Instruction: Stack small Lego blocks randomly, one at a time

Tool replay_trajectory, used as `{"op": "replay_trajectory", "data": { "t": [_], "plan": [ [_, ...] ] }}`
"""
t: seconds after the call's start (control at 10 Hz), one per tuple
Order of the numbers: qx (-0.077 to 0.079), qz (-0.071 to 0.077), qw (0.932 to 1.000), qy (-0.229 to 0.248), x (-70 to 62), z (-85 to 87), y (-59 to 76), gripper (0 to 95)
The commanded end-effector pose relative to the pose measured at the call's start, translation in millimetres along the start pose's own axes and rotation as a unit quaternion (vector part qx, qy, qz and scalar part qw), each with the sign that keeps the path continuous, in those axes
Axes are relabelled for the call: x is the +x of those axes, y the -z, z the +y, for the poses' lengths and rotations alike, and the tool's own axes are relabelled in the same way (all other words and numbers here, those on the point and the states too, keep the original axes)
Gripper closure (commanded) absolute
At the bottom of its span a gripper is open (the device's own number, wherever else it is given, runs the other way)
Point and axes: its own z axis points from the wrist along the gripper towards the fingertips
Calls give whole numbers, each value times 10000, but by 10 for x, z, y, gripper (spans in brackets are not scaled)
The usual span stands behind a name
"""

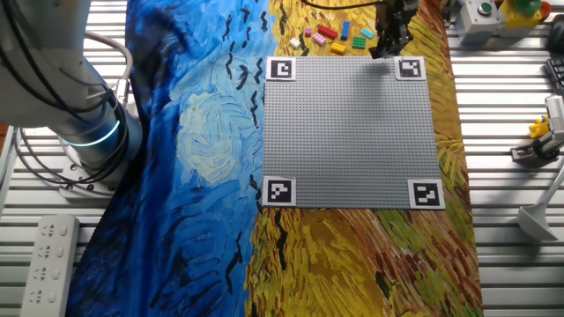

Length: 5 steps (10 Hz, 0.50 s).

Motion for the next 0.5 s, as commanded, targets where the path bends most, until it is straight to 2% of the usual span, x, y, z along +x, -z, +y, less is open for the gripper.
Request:
{"op": "replay_trajectory", "data": {
  "t": [0.1, 0.3, 0.5],
  "plan": [
    [14, 28, 9992, -398, 140, -241, 34, 950],
    [-14, 20, 9975, -707, 234, -357, 16, 950],
    [-20, 28, 9963, -859, 277, -355, -26, 950]
  ]
}}
